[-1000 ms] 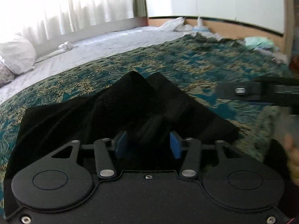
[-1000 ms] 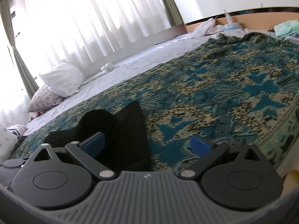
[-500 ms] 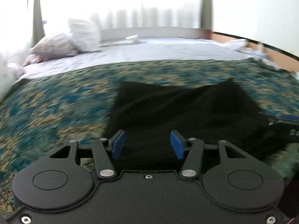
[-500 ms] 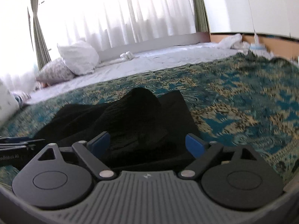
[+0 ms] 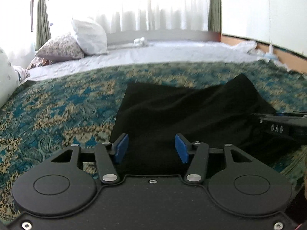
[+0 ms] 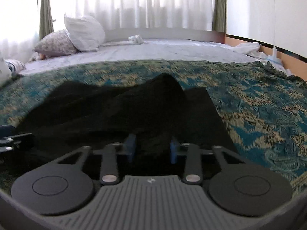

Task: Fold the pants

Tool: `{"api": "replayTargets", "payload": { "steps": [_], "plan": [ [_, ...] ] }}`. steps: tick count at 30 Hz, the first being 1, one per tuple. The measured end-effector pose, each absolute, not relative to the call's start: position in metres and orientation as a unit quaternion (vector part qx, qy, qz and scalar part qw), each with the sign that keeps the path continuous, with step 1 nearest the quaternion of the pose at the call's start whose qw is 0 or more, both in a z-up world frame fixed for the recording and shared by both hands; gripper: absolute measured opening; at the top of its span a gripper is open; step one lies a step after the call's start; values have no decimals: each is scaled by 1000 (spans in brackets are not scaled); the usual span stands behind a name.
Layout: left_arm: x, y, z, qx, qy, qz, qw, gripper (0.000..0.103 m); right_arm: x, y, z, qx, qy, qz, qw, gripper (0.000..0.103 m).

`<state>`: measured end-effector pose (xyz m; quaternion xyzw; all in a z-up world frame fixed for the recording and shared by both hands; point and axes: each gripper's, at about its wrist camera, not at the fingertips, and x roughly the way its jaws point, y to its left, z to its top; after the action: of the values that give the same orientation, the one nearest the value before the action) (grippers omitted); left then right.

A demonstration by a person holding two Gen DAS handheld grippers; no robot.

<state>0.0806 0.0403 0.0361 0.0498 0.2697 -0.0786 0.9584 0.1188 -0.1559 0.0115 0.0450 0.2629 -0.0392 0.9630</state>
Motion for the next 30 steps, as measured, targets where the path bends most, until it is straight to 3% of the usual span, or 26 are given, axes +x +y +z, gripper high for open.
{"api": "replayTargets", "payload": {
  "steps": [3,5,7,11,19,26,28,29,30],
  "plan": [
    [79,37,38,45,266,-88,959,55,111,-158,17,13,225,-76,971,24],
    [82,33,31,53,277,-83,956,55,117,-164,10,13,241,-81,967,25],
    [83,30,22,64,289,-80,952,55,121,-170,1,20,258,-82,962,45],
    [80,29,12,76,286,-80,952,55,98,-179,2,41,221,-104,969,67],
    [83,31,9,65,287,-81,952,56,79,-203,2,136,250,-77,956,68],
    [83,32,9,58,288,-82,952,56,117,-213,-6,182,290,-61,938,79],
    [83,32,8,56,288,-82,952,56,128,-212,-10,182,290,-69,937,74],
    [83,32,9,56,289,-81,952,56,131,-210,-11,181,286,-75,938,62],
    [83,31,10,56,290,-79,952,56,132,-208,-9,175,280,-88,940,44]
  ]
}}
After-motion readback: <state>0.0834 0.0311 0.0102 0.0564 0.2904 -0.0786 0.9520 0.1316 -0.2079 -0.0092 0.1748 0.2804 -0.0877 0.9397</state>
